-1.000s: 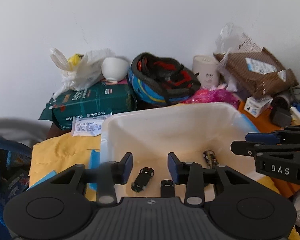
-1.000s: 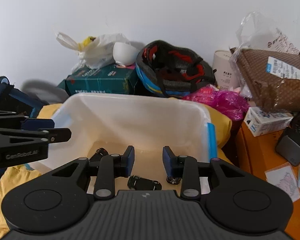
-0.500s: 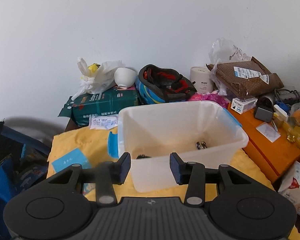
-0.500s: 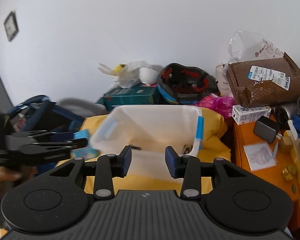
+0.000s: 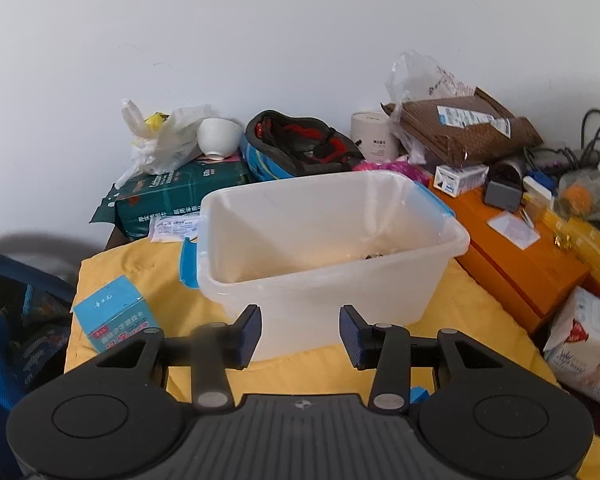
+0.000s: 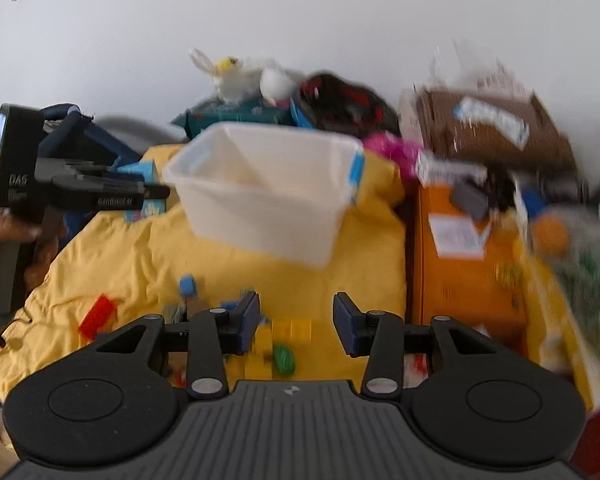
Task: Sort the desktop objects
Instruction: 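Move both open tools back over the block pile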
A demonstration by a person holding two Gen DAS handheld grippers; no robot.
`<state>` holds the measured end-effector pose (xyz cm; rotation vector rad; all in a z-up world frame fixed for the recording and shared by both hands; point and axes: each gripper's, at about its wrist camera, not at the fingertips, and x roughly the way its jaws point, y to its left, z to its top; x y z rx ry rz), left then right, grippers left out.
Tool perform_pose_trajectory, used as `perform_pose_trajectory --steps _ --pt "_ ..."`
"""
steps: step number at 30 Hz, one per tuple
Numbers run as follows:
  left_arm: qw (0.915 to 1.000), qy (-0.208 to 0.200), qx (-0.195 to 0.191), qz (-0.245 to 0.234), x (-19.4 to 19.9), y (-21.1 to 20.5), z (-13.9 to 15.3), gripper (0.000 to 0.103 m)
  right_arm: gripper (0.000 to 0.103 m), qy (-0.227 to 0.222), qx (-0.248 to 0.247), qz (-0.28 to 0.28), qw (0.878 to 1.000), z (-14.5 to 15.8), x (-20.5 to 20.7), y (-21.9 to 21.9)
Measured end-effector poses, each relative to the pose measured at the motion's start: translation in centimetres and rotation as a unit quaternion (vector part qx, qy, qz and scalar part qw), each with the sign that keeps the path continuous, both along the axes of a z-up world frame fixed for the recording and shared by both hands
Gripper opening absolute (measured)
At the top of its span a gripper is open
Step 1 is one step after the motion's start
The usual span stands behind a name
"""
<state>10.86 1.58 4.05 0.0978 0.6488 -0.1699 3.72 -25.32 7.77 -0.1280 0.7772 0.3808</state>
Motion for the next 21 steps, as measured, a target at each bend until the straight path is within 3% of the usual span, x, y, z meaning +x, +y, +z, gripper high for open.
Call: perform_pose_trajectory --steps 5,10,14,21 --pt "0.9999 0.007 -0.007 0.004 0.3 0.0 -0.6 0.047 0.045 -0.016 -0.022 -0.016 0.999 1.7 -3.5 -3.3" --pt "0.9999 0.012 0.002 -0.009 -0.1 -0.4 -1.1 0.047 0.046 -0.006 -0.075 0.010 0.997 2.1 -6.1 -4.6" --pt "0.9999 0.011 0.005 -0.002 -0.8 -0.1 -1.0 0.047 0.046 0.000 -0.037 0.020 0.999 -1.5 -4.8 -3.5" --pt "0.9993 0.010 0.014 0.033 -2.3 1.4 -1.5 0.047 0.046 -0.023 0.047 0.033 0.998 -10.3 0.8 3.3"
